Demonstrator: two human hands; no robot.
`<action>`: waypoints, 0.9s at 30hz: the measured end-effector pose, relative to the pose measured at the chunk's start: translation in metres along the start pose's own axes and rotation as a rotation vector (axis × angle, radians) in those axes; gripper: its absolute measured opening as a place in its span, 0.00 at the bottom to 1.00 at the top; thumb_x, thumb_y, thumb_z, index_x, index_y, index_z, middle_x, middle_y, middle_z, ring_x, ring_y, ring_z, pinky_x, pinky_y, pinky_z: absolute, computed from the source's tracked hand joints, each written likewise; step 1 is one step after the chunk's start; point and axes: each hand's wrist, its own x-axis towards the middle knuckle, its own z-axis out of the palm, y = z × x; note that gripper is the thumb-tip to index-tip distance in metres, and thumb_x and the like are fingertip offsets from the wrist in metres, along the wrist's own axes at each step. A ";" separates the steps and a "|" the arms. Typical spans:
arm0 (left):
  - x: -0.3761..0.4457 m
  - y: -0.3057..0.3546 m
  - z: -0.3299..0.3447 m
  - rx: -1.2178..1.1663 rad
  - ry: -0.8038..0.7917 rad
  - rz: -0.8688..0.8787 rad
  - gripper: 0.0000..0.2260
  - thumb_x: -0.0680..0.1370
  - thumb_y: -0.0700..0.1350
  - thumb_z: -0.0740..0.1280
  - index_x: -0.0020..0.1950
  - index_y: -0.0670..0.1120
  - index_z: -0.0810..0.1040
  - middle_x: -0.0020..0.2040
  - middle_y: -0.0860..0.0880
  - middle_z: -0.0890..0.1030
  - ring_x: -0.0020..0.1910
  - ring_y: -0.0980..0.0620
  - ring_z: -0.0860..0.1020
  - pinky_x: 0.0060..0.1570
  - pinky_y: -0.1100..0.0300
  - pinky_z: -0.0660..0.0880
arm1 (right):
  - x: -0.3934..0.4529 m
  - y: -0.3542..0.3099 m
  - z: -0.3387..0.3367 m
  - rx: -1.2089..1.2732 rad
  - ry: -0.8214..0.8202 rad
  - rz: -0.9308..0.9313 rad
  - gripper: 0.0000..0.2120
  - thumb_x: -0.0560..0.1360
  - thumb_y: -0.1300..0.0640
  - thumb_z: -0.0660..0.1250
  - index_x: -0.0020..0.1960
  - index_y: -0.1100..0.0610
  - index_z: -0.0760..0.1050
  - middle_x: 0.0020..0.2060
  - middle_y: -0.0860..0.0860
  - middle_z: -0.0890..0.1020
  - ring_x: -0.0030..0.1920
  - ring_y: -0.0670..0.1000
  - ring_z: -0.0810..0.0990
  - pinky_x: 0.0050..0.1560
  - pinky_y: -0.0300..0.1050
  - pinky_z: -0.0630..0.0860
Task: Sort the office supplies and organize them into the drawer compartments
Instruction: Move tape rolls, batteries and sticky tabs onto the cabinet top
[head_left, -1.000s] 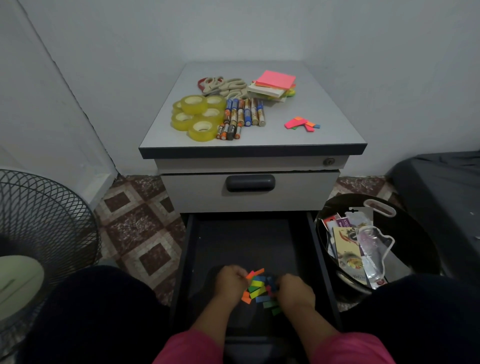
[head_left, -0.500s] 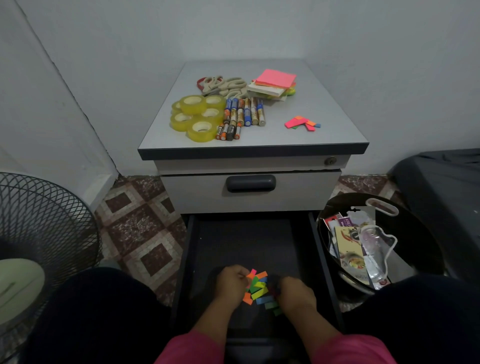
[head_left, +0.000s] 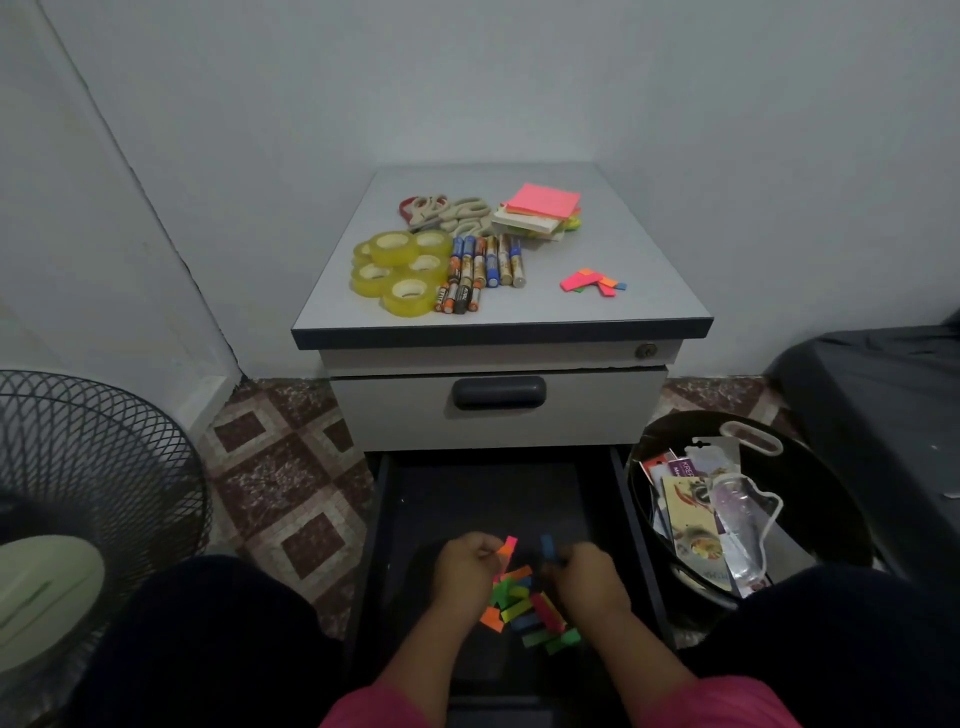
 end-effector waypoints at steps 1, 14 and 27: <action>-0.002 0.011 0.000 -0.029 0.011 0.039 0.14 0.75 0.31 0.65 0.38 0.49 0.76 0.37 0.51 0.78 0.37 0.55 0.76 0.34 0.73 0.70 | 0.000 -0.007 -0.004 0.060 0.029 -0.029 0.09 0.77 0.54 0.65 0.52 0.57 0.82 0.42 0.53 0.82 0.45 0.52 0.80 0.43 0.41 0.73; -0.019 0.204 -0.018 -0.255 0.226 0.709 0.01 0.77 0.46 0.69 0.46 0.50 0.78 0.39 0.54 0.80 0.39 0.59 0.77 0.40 0.65 0.75 | -0.032 -0.113 -0.153 0.450 0.504 -0.472 0.03 0.78 0.58 0.63 0.51 0.51 0.72 0.43 0.47 0.81 0.45 0.47 0.79 0.41 0.41 0.70; 0.052 0.284 0.000 0.186 0.376 0.664 0.10 0.82 0.44 0.58 0.53 0.42 0.78 0.49 0.44 0.80 0.47 0.48 0.75 0.43 0.55 0.71 | 0.050 -0.153 -0.222 0.171 0.631 -0.495 0.13 0.78 0.59 0.64 0.61 0.61 0.77 0.52 0.58 0.80 0.53 0.56 0.77 0.48 0.42 0.69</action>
